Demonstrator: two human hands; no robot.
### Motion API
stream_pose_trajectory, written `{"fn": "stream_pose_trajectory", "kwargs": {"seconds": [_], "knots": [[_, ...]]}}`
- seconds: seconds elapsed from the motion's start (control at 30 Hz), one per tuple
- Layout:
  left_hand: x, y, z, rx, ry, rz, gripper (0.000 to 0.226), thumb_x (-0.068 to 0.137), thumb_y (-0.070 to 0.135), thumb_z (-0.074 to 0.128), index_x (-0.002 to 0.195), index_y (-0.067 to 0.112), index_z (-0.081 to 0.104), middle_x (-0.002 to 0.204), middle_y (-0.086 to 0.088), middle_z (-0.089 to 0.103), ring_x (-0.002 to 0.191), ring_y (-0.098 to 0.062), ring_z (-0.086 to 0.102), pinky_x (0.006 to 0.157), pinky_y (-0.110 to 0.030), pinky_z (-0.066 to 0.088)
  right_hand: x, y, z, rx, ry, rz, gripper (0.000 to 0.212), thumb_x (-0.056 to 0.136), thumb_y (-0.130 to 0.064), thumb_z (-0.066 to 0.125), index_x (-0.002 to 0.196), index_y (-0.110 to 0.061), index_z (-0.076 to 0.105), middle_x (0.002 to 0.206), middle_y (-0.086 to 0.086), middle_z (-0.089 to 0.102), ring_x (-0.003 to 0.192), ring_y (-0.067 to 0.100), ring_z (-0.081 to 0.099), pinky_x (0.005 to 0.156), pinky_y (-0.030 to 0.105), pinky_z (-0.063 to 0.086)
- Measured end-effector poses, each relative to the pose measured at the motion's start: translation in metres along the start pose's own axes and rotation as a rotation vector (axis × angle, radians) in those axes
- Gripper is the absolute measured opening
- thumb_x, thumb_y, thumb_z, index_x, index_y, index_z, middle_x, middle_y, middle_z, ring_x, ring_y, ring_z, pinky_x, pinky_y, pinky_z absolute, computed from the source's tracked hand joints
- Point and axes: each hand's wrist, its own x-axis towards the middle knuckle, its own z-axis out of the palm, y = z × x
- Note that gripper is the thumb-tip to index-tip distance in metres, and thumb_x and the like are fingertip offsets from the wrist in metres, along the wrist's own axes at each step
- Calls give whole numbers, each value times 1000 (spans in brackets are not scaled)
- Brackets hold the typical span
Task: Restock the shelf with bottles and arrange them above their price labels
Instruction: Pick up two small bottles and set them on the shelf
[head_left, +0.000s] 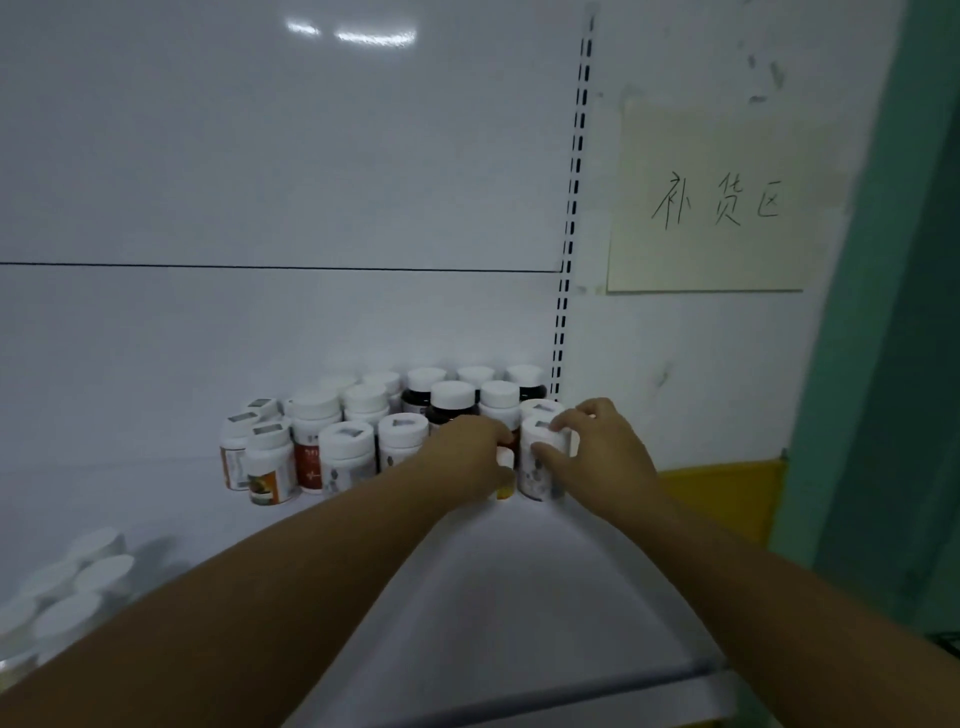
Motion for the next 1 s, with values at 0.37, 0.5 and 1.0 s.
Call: {"fn": "stream_pose_trajectory", "kwargs": {"seconds": [0.37, 0.5, 1.0], "knots": [[0, 2, -18, -94, 108, -131, 16, 79, 27, 70, 91, 18, 65, 88, 3, 59, 88, -18, 60, 64, -23, 40, -1, -17, -23, 289, -19, -51, 26, 72, -38, 75, 86, -26, 57, 92, 0, 67, 75, 14, 62, 62, 27, 51], [-37, -28, -87, -155, 123, -220, 19, 76, 22, 76, 92, 17, 67, 97, 1, 64, 88, -17, 60, 75, -27, 50, 10, -70, -40, 482, -145, -174, 24, 69, -31, 78, 82, -30, 59, 89, -13, 65, 76, 4, 64, 59, 26, 54], [-145, -160, -145, 6, -158, -402, 25, 78, 16, 72, 102, 8, 70, 105, -6, 68, 89, -18, 61, 69, -21, 49, -16, -239, 28, 525, -469, -373, 25, 76, -24, 74, 99, -25, 67, 93, -19, 63, 76, 5, 65, 57, 11, 52]]}}
